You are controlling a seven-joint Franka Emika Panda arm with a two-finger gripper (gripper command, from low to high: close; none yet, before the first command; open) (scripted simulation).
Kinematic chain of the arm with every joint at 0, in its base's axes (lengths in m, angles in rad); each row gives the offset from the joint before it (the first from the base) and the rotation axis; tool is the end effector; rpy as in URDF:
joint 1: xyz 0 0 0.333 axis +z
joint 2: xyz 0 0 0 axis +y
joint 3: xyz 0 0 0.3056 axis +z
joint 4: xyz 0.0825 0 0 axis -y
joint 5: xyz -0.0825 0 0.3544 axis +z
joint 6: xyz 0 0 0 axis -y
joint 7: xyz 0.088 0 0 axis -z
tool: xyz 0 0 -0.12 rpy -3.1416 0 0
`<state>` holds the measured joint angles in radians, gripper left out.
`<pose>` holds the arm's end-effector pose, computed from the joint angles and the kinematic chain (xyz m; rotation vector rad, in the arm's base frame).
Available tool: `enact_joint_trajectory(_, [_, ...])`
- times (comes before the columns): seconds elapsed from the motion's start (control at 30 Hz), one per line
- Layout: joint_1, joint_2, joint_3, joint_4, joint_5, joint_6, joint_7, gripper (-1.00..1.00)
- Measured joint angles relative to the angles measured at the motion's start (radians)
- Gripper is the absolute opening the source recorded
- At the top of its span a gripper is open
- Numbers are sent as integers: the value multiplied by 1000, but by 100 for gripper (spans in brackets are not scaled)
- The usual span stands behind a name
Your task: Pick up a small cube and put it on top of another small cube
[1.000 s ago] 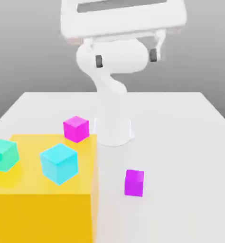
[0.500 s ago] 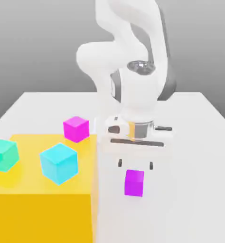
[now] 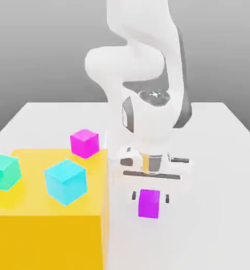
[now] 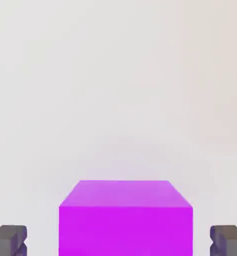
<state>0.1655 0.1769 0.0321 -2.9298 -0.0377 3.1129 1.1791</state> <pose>0.3115 0.0665 0.1486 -2.7912 1.4254 -0.0033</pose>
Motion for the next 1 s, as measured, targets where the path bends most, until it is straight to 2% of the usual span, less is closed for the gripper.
enact_joint_trajectory(0.07, [27,34,-23,0,-1,30,6,0])
enact_joint_trajectory(0.1, [33,42,-29,0,-2,38,8,-100])
enact_joint_trajectory(0.33, [31,41,-29,0,-7,37,12,-100])
enact_joint_trajectory(0.6, [-36,-85,45,-6,44,-74,-37,-100])
enact_joint_trajectory(1.0, [-20,-275,63,-52,80,-230,-38,-100])
